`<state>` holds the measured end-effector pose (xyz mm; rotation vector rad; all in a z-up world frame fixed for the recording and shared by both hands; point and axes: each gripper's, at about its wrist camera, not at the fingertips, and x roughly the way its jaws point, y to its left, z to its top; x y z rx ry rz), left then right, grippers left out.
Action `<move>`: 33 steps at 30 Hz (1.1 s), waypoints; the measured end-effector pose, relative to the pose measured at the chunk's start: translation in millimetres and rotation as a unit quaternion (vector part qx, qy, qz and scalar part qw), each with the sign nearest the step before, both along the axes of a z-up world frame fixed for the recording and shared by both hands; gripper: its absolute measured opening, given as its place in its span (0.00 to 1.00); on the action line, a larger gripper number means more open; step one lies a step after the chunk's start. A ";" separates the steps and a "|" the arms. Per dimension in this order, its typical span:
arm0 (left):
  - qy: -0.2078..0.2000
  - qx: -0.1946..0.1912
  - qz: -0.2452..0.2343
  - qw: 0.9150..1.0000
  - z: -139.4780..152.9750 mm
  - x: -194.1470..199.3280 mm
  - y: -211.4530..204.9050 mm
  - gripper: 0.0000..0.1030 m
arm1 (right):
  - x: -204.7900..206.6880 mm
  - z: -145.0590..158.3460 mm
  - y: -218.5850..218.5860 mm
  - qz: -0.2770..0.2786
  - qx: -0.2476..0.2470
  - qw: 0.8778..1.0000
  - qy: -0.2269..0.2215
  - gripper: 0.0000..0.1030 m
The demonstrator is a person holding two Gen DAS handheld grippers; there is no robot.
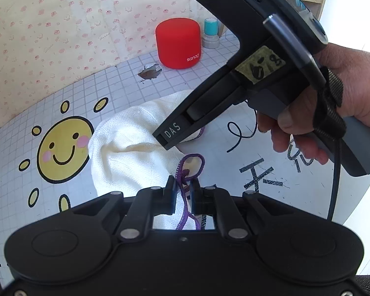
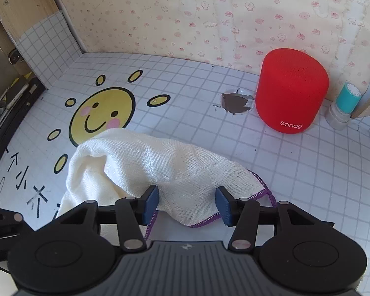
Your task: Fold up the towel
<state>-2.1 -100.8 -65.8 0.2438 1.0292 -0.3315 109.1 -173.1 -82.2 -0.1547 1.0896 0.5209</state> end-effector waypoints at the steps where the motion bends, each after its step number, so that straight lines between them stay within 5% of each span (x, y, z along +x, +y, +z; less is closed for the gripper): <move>1: 0.000 -0.001 0.002 1.000 0.3 0.3 0.3 0.11 | -0.6 -1.5 -2.3 0.002 0.004 1.000 0.002 0.48; 3: -0.004 -0.001 0.005 1.000 1.9 0.7 0.7 0.11 | -1.3 -2.4 -5.7 0.001 0.009 1.000 0.002 0.47; 5: -0.008 0.000 0.006 1.000 3.8 0.8 0.7 0.11 | -1.2 -0.4 -9.6 -0.005 0.018 1.000 0.003 0.21; 7: -0.012 0.000 0.008 1.000 5.2 0.8 0.8 0.11 | -2.0 3.5 -10.1 -0.003 0.025 1.000 0.000 0.10; 13: -0.024 -0.004 0.022 0.999 13.1 -0.2 7.8 0.11 | -4.8 19.6 -4.7 0.008 0.042 0.999 -0.017 0.03; 25: -0.057 0.001 0.048 0.997 42.4 4.2 36.0 0.11 | -1.9 61.1 18.6 0.020 0.071 0.995 -0.061 0.03; 30: -0.059 0.003 0.052 0.997 43.9 1.6 44.4 0.11 | -6.5 59.1 21.8 0.016 0.036 0.996 -0.078 0.06; 33: -0.052 0.007 0.050 0.997 38.1 -2.7 47.5 0.11 | -12.6 48.6 16.2 0.023 0.005 0.997 -0.075 0.36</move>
